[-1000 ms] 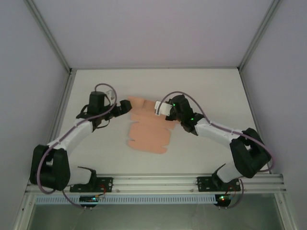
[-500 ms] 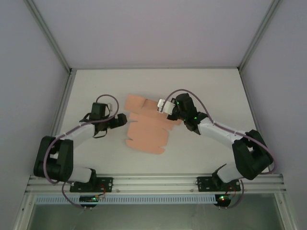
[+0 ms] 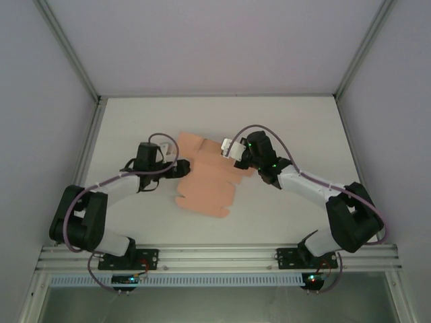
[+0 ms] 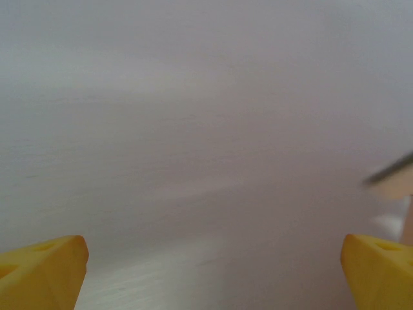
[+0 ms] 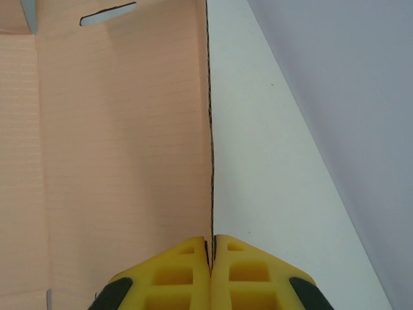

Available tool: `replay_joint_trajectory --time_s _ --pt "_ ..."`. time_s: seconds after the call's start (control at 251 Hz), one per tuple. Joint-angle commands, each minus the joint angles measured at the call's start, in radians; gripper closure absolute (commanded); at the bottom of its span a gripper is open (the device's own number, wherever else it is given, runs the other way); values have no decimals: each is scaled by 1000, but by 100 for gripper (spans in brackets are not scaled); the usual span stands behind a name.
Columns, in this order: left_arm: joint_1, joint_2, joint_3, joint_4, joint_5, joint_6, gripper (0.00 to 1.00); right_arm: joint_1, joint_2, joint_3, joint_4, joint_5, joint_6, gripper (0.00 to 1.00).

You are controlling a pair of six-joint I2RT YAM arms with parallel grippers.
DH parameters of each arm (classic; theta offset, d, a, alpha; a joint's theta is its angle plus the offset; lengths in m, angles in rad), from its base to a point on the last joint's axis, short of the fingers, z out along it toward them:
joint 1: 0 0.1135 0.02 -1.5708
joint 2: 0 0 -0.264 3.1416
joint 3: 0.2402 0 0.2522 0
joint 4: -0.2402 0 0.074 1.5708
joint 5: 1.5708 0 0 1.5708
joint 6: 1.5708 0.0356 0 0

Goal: Assemble paper box

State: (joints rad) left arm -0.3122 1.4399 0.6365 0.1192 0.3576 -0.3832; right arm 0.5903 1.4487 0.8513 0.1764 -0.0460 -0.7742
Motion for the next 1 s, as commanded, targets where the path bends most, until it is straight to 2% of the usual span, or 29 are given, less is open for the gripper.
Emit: replay_joint_trajectory --time_s 0.0,0.192,0.359,0.519,0.659,0.762,0.926,0.994 --pt "-5 11 -10 120 114 -16 0 4 -4 5 20 -20 29 100" --pt "-5 93 1 264 250 -103 14 17 3 7 29 -9 42 100" --pt "-7 159 10 348 359 -152 32 21 9 2 56 -4 68 100" --pt "-7 197 -22 477 412 -223 38 27 6 -13 101 0 121 100" --pt "-7 229 -28 579 442 -283 61 40 5 -40 152 3 145 100" --pt "-6 230 -2 525 437 -265 77 43 4 -43 161 19 145 100" --pt "-8 195 11 427 351 -238 90 46 -5 -43 150 21 145 100" --pt "-8 181 22 366 295 -229 100 48 -8 -38 137 28 140 100"
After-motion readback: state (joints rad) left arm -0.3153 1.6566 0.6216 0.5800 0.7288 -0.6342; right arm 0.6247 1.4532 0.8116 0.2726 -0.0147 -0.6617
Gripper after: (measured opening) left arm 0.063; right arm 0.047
